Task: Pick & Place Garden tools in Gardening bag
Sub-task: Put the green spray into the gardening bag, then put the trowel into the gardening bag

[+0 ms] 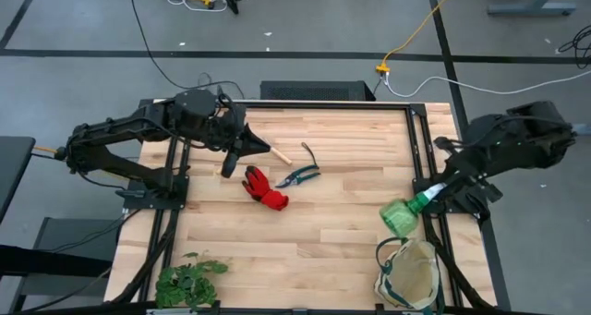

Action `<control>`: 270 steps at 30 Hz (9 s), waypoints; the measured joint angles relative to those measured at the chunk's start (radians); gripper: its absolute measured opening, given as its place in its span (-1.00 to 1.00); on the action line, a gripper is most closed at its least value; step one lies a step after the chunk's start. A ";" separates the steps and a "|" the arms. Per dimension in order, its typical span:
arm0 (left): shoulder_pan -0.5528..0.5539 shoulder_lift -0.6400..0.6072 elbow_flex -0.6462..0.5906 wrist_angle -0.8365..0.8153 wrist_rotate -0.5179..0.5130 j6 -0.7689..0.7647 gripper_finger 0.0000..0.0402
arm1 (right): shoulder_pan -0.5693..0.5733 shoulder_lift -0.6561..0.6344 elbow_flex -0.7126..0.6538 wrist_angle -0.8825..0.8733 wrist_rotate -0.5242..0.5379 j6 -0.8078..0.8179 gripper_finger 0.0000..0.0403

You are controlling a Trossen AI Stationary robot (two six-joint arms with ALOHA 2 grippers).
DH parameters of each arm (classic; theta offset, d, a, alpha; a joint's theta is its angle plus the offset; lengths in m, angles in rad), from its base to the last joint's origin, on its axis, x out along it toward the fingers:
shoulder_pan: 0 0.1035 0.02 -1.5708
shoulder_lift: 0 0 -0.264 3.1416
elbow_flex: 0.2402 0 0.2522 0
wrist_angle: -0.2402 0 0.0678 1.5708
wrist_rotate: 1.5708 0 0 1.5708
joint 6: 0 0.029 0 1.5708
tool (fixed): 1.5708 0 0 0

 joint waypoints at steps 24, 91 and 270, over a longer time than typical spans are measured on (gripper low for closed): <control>0.000 0.000 0.000 0.005 -0.035 -0.034 -0.85 | 0.041 0.037 0.060 0.054 -0.019 -0.011 -0.74; 0.000 0.001 0.001 0.014 -0.015 -0.081 -0.85 | 0.404 0.147 0.057 0.000 0.015 0.225 -0.75; 0.000 0.001 0.001 0.066 0.055 -0.140 -0.85 | 0.838 0.143 -0.237 0.175 0.616 0.567 -0.26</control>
